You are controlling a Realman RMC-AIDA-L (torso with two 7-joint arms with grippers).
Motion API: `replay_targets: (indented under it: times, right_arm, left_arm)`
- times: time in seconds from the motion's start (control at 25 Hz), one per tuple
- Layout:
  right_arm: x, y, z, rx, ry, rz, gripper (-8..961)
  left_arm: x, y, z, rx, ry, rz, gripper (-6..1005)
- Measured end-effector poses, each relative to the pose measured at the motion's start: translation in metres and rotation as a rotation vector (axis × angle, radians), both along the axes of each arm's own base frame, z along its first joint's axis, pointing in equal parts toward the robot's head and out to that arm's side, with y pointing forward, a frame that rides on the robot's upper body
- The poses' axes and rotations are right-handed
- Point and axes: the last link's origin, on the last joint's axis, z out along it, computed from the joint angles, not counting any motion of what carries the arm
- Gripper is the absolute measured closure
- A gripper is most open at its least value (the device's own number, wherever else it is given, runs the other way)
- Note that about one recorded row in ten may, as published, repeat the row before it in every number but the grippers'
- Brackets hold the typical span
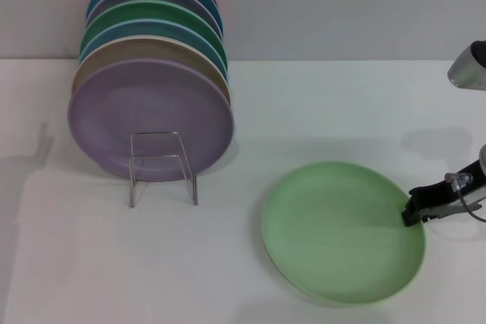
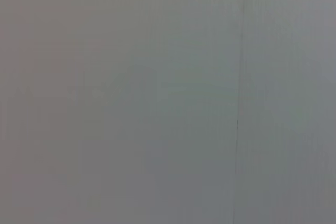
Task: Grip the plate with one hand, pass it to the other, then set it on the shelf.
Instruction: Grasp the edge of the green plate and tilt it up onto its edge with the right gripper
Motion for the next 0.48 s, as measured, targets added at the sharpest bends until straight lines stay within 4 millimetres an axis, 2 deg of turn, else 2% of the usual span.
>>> replay_targets:
  times: [0.48]
  right_arm:
    - [-0.0016, 0.0040, 0.0059, 0.020, -0.023, 0.051, 933]
  left_arm:
    - [0.0004, 0.0004, 0.0002, 0.001, 0.000, -0.001, 140]
